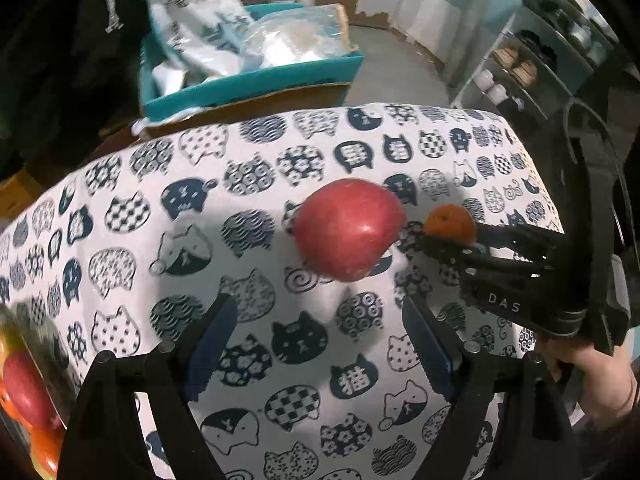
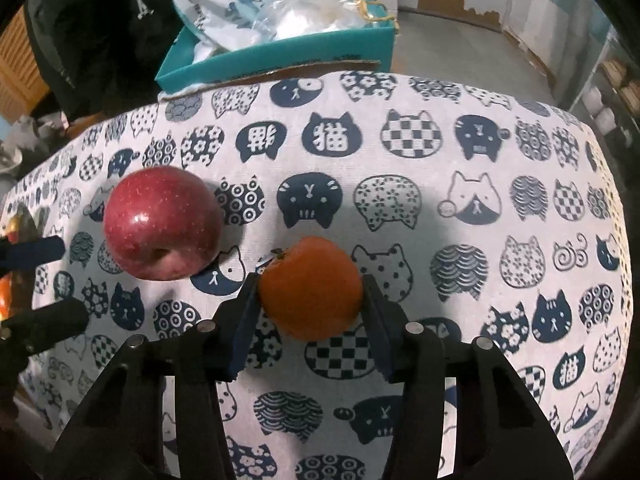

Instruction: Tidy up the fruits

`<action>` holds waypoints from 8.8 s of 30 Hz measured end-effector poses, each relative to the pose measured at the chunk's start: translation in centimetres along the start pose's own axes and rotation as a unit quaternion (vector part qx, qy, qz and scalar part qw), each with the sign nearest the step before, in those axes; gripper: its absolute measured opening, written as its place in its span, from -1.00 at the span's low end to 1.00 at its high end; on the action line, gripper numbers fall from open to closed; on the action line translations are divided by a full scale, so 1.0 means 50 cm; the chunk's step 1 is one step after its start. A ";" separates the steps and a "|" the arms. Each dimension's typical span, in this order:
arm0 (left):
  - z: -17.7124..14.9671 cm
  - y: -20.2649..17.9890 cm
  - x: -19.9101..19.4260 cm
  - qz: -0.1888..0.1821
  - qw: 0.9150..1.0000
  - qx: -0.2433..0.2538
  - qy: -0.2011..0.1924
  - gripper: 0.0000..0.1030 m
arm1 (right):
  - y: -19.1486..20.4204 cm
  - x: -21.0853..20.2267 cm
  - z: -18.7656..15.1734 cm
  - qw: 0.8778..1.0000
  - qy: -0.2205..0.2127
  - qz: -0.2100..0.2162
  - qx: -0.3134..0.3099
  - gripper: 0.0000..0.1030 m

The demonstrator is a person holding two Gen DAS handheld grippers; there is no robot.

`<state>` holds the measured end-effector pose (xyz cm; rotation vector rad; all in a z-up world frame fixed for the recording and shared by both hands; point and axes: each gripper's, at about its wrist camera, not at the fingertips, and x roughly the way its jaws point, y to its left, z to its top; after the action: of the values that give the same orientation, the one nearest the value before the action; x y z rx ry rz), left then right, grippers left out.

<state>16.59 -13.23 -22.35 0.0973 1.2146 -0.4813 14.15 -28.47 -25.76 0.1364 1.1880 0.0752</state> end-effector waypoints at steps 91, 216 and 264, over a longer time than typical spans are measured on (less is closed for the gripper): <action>-0.096 0.020 -0.356 0.049 0.987 0.005 -0.155 0.51 | 0.216 -0.376 0.006 0.983 -0.158 0.043 -0.088 -0.06; -0.327 0.291 -0.619 0.129 0.952 -0.157 -0.229 0.88 | 0.585 -0.473 -0.017 0.962 -0.192 0.109 -0.162 0.61; -0.306 0.184 -0.663 0.162 0.943 -0.104 -0.273 0.97 | 0.495 -0.555 -0.045 0.956 -0.239 0.086 -0.147 0.64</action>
<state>-1.76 10.03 0.86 -0.0180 0.6771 -0.0738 2.07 -7.44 2.51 -0.0070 0.6684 0.3524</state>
